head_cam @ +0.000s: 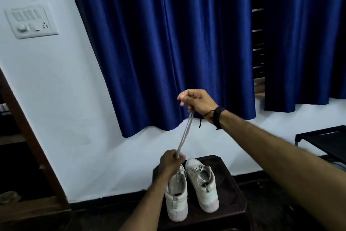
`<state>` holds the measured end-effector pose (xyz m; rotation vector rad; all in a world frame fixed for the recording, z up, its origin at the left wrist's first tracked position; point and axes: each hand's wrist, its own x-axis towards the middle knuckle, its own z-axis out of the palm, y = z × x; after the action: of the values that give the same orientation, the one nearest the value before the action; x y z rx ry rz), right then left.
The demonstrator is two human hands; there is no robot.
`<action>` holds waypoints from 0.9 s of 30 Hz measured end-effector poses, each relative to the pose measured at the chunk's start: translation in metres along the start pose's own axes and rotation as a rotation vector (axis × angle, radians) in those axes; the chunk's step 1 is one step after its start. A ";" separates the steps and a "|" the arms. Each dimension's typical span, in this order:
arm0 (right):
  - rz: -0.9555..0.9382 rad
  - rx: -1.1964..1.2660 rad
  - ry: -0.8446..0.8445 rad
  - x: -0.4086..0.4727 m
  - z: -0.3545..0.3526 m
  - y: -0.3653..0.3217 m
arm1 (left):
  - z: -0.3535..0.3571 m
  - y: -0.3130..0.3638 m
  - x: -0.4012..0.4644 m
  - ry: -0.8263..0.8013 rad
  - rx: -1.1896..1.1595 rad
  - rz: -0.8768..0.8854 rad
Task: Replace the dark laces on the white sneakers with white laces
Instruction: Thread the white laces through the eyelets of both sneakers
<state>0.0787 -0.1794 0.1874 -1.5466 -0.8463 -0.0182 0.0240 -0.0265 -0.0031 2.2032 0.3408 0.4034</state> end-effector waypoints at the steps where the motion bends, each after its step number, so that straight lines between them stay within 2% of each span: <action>1: -0.033 -0.208 -0.042 0.002 -0.002 0.000 | 0.008 -0.009 -0.006 0.013 0.049 -0.015; 3: -0.064 -0.612 -0.191 0.004 -0.005 0.000 | 0.024 -0.027 -0.017 0.085 0.073 -0.027; 7: 0.019 -1.177 -0.536 -0.004 -0.001 0.000 | 0.057 -0.059 -0.020 0.195 0.191 -0.031; 10: 0.077 -1.406 -0.689 -0.012 -0.001 0.006 | 0.068 -0.065 -0.023 0.281 0.252 -0.004; 14: 0.194 -1.434 -0.739 -0.011 -0.013 0.016 | 0.069 -0.065 -0.024 0.308 0.205 0.018; 20: 0.143 -1.549 -0.745 -0.010 -0.030 0.011 | 0.070 -0.068 -0.024 0.371 0.254 0.052; 24: 0.092 -1.305 -0.596 0.002 -0.037 -0.008 | 0.071 -0.067 -0.024 0.386 0.257 0.047; 27: 0.125 -1.108 -0.506 0.010 -0.043 -0.021 | 0.072 -0.067 -0.022 0.389 0.294 0.059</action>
<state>0.0947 -0.2134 0.2180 -2.7153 -1.2269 -0.0025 0.0260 -0.0447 -0.1024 2.4170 0.5759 0.8662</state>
